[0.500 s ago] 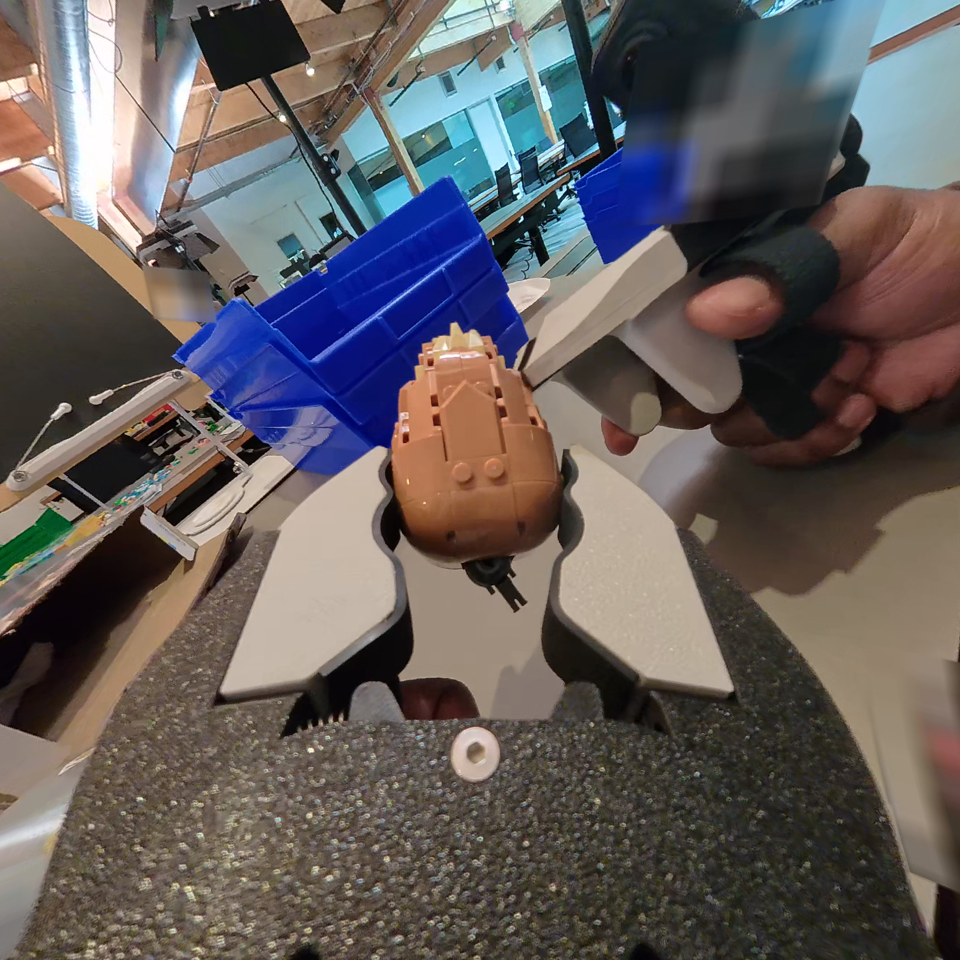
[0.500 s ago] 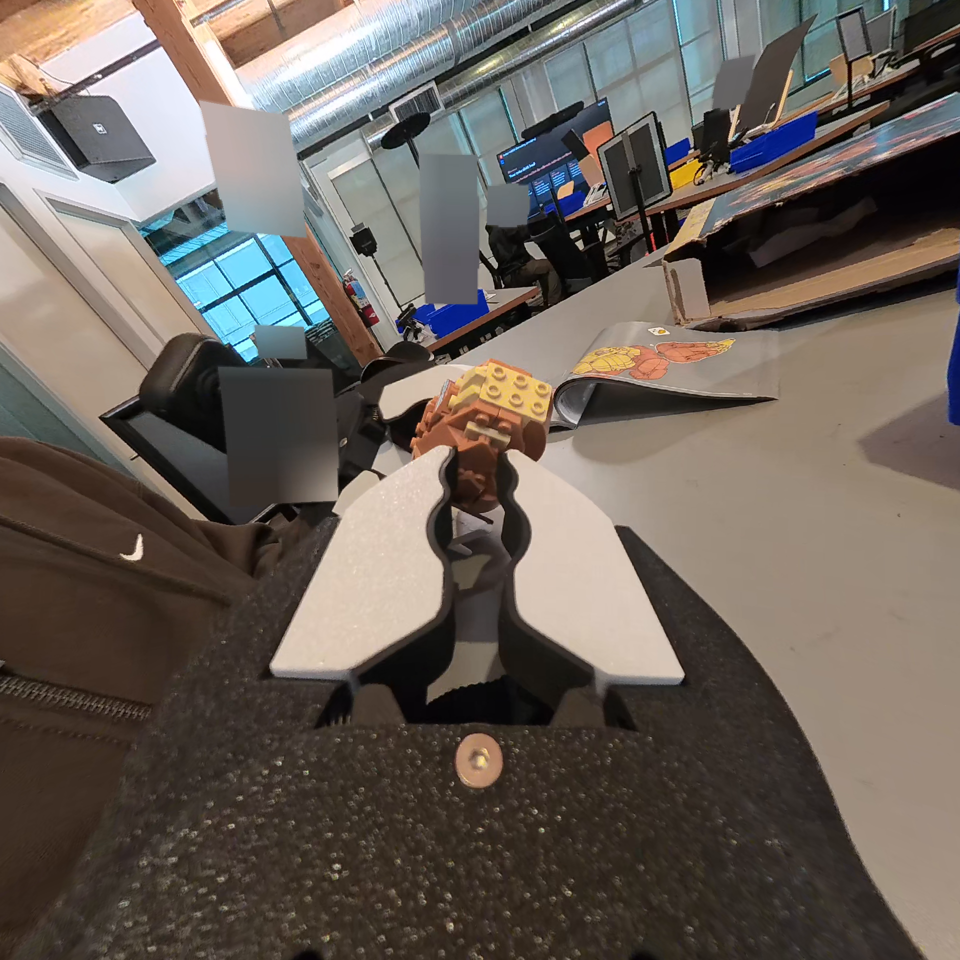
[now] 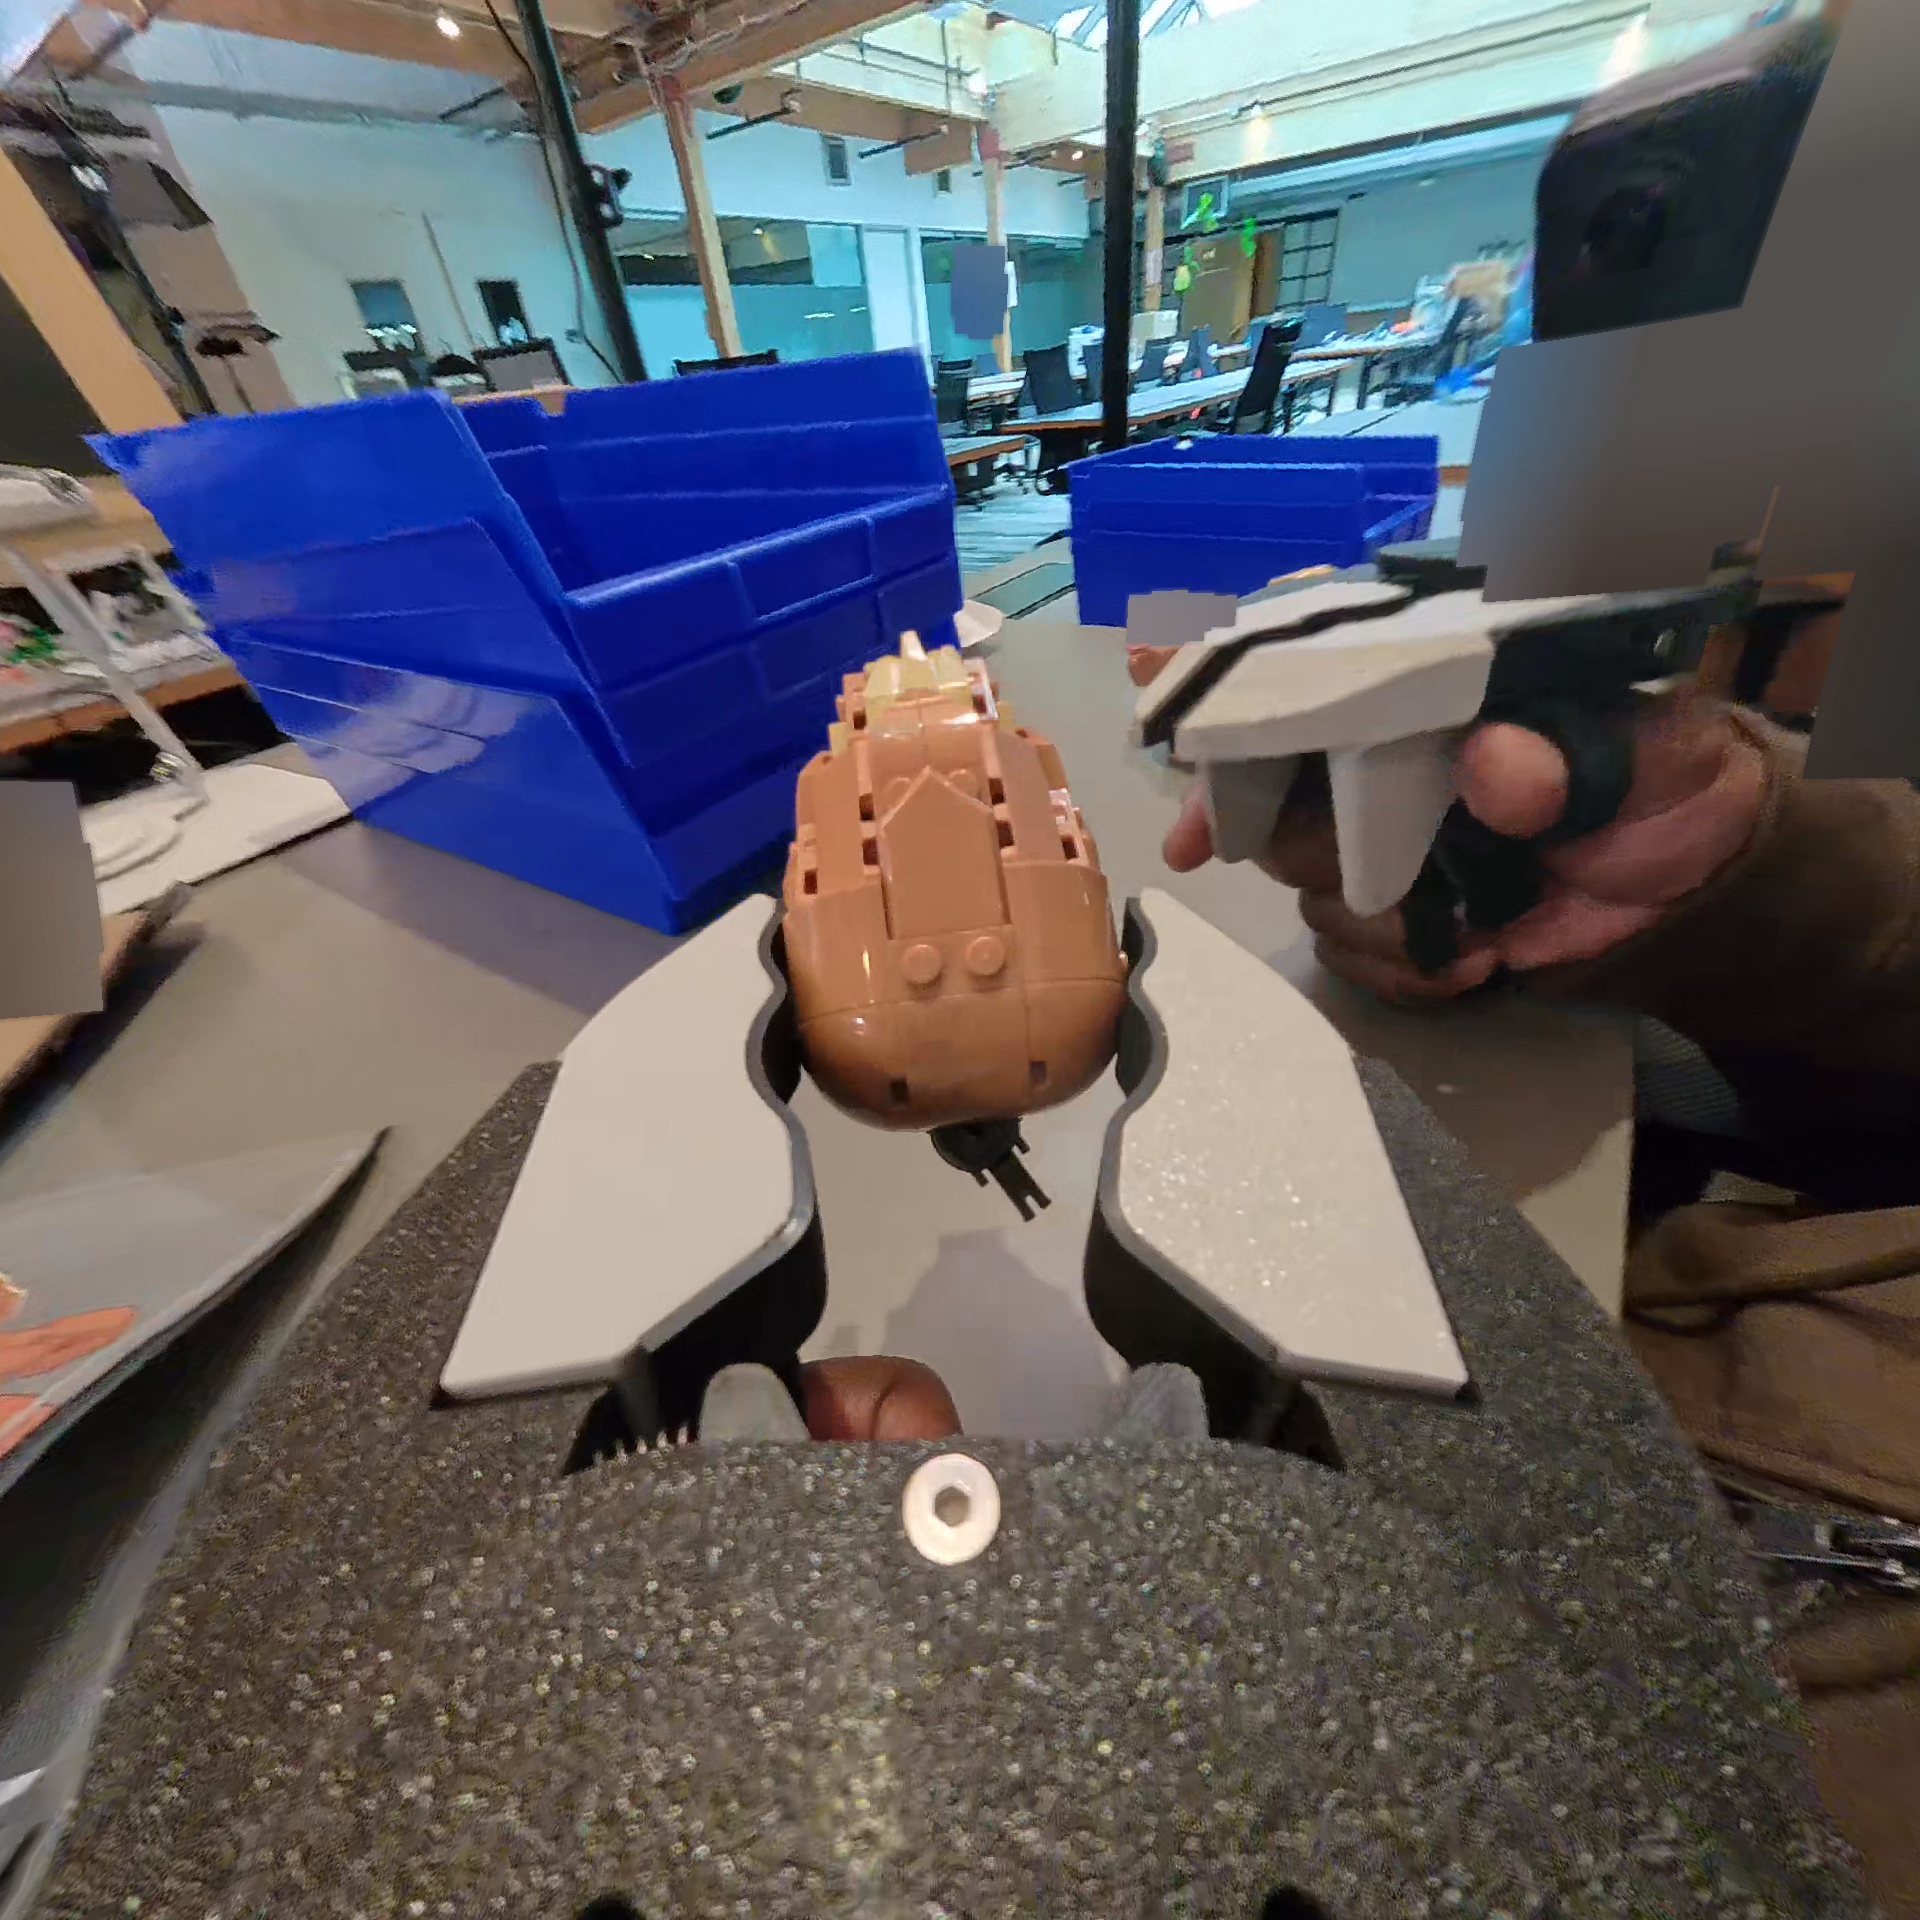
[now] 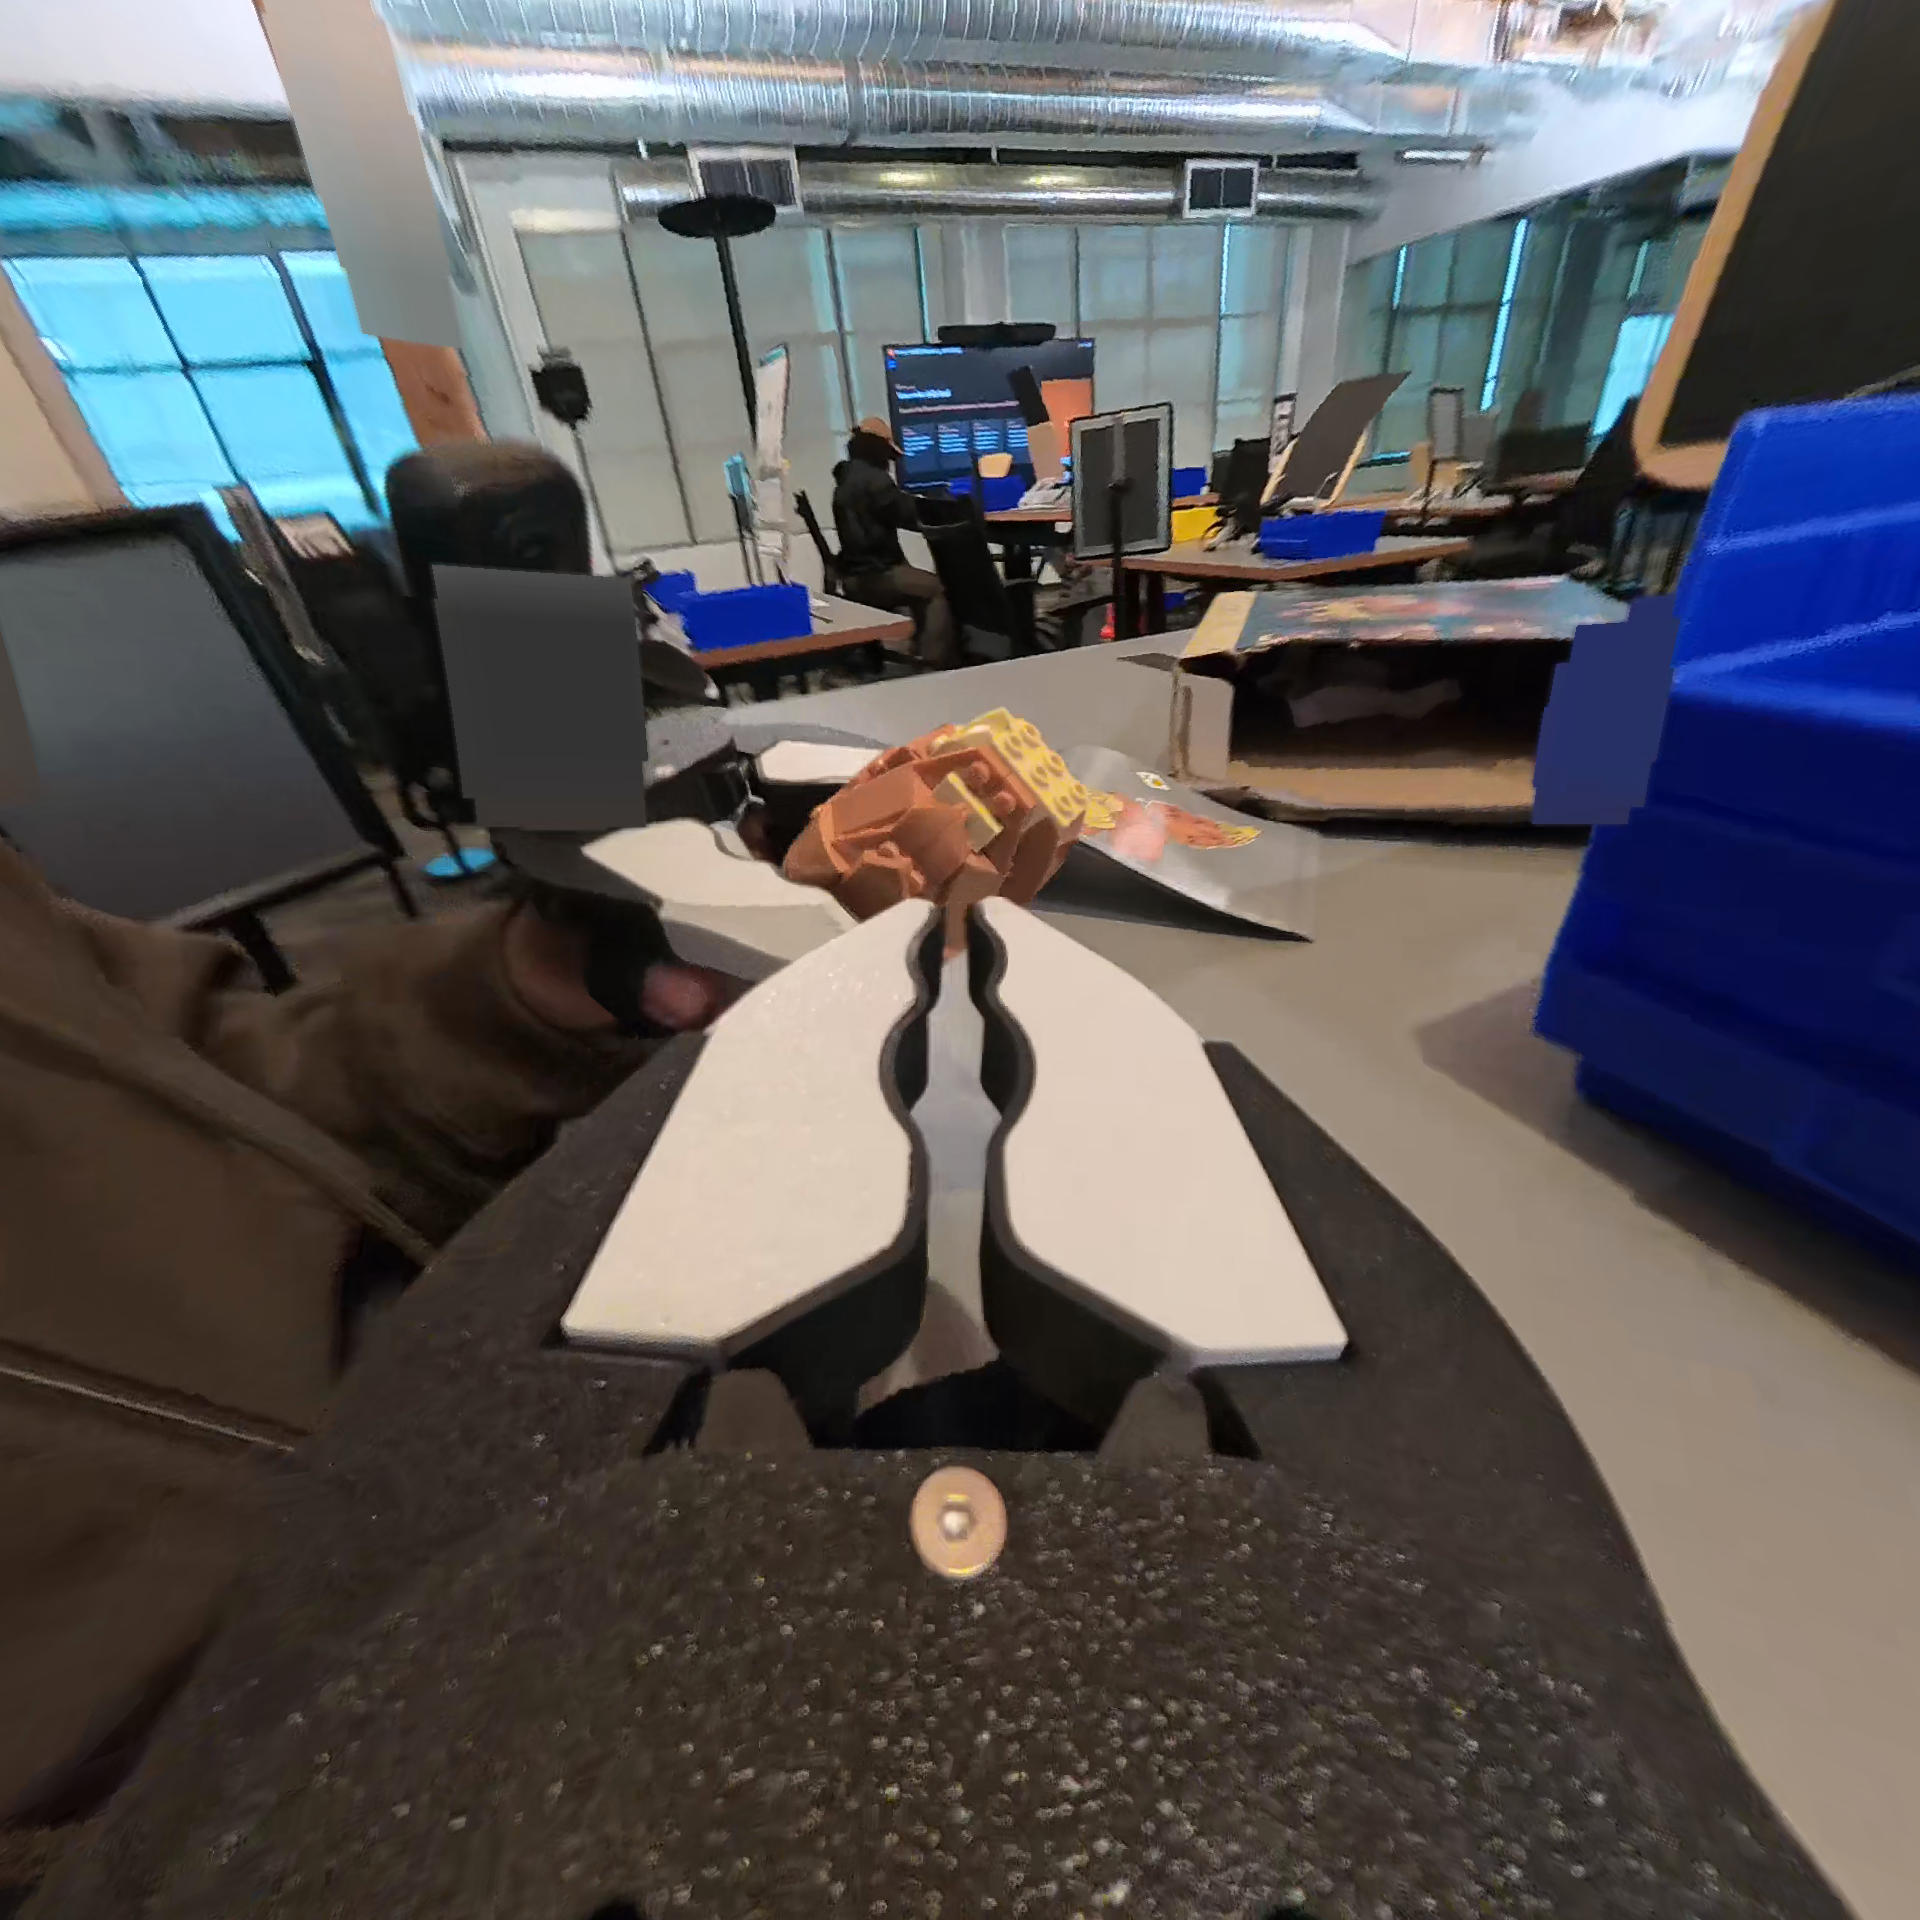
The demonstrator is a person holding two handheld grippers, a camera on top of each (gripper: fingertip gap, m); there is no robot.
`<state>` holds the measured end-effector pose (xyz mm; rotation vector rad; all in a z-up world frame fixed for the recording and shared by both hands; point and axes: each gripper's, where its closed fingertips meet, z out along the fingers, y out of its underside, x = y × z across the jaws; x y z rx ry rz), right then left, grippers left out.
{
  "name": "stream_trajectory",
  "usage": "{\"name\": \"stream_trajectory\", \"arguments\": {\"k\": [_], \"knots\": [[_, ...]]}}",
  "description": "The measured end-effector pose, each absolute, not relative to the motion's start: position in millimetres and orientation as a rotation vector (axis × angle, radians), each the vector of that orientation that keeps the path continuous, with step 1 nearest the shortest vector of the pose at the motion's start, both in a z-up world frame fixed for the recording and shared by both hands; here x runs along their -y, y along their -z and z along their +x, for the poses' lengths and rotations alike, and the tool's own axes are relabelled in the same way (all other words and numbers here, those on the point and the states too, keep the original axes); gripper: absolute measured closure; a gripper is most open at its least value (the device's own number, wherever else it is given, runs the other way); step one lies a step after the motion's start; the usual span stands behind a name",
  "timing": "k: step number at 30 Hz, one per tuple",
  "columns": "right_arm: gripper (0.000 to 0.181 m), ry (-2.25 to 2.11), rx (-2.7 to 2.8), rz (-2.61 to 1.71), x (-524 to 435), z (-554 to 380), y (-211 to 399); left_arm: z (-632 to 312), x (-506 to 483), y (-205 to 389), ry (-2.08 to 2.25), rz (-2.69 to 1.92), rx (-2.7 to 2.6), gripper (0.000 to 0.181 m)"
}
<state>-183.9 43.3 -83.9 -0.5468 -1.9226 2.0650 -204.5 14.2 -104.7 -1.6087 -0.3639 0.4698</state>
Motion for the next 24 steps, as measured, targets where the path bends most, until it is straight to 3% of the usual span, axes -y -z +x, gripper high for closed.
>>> {"name": "stream_trajectory", "arguments": {"k": [5, 13, 24], "knots": [[0.157, -1.821, 1.944, -0.318, -40.5, -180.9, 84.2, -200.4, -18.1, 102.6, -0.077, -1.563, 0.46, 0.122], [0.15, -1.239, 1.888, 0.138, -49.9, -198.2, 64.6, -194.3, -20.5, 61.9, 0.441, -1.394, 0.448, 0.121], [0.146, -1.392, 1.975, 0.059, -45.8, -228.2, 67.2, -210.9, -24.1, 52.7, 0.629, -1.195, 0.477, 0.121]]}}
